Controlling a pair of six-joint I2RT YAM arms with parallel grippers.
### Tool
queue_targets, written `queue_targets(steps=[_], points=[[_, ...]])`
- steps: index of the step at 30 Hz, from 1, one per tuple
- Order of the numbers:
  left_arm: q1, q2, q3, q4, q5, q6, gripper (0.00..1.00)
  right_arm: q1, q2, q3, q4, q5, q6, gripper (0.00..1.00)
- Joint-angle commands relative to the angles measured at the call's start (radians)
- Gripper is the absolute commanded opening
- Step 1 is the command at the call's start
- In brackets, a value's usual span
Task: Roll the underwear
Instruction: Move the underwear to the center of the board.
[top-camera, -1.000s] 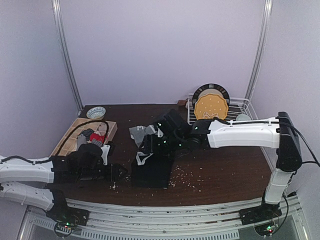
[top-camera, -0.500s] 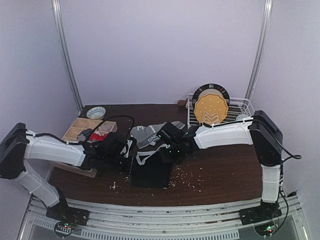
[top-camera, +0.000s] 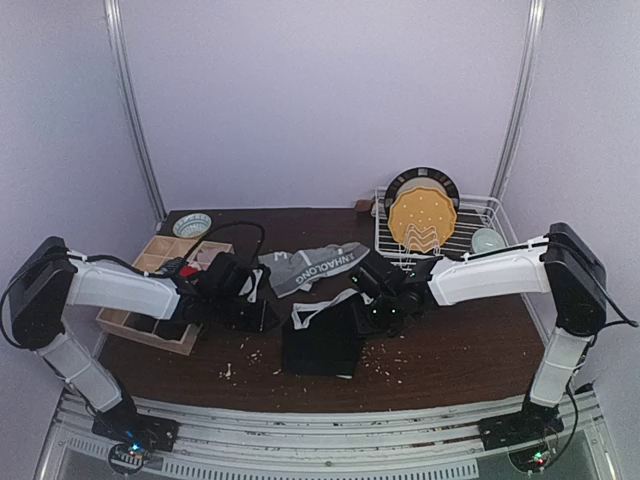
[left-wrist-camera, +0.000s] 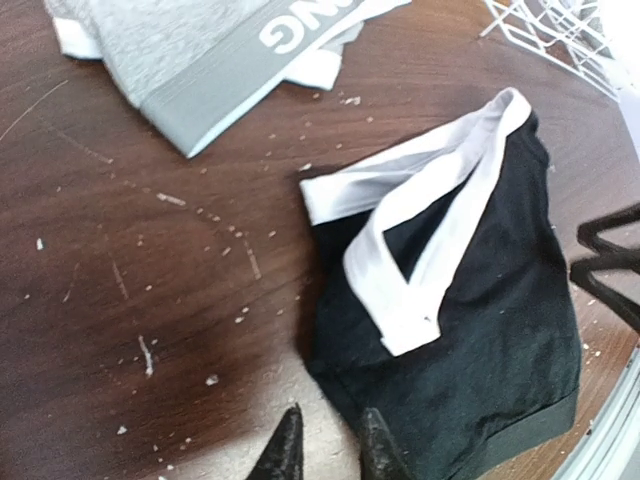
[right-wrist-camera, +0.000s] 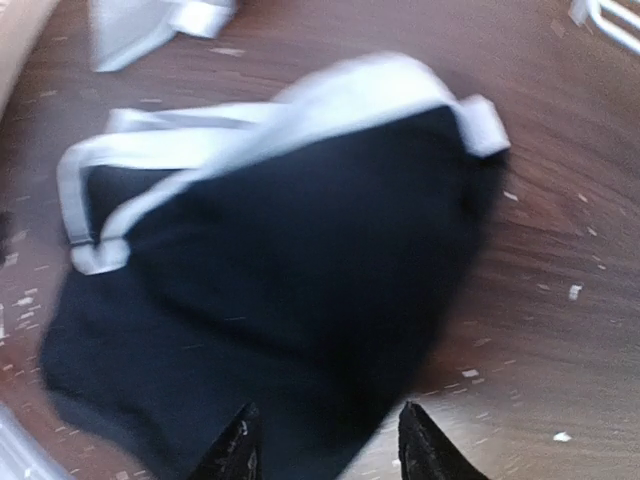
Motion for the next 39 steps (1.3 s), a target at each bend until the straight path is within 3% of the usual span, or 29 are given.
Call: queue_targets(steps=[1, 5, 10, 18, 24, 29, 31, 35, 39], points=[[-0.001, -0.018, -0.009, 0.076, 0.054, -0.027, 0.15, 0.103, 0.010, 0.104, 0.006, -0.017, -0.044, 0.43], [-0.007, -0.089, -0.120, 0.137, 0.048, -0.087, 0.12, 0.162, 0.130, 0.176, -0.054, 0.000, -0.076, 0.34], [-0.064, -0.199, -0.222, 0.107, -0.020, -0.117, 0.11, 0.212, 0.156, 0.121, -0.073, 0.013, -0.073, 0.27], [-0.197, -0.285, -0.222, 0.025, -0.108, -0.111, 0.13, 0.309, 0.002, -0.132, -0.113, 0.057, 0.010, 0.22], [-0.298, -0.258, -0.145, -0.011, -0.113, -0.081, 0.15, 0.392, -0.212, -0.350, -0.131, 0.069, 0.133, 0.23], [-0.332, -0.150, -0.033, -0.011, -0.086, -0.026, 0.15, 0.400, -0.396, -0.378, -0.096, 0.082, 0.168, 0.45], [-0.346, -0.098, 0.022, -0.011, -0.071, 0.003, 0.15, 0.399, -0.458, -0.376, -0.079, 0.128, 0.179, 0.47], [-0.387, 0.019, 0.143, -0.023, -0.046, 0.058, 0.17, 0.383, -0.525, -0.414, -0.049, 0.259, 0.224, 0.45], [-0.421, 0.133, 0.264, -0.062, -0.013, 0.106, 0.14, 0.330, -0.495, -0.451, -0.017, 0.283, 0.270, 0.31]])
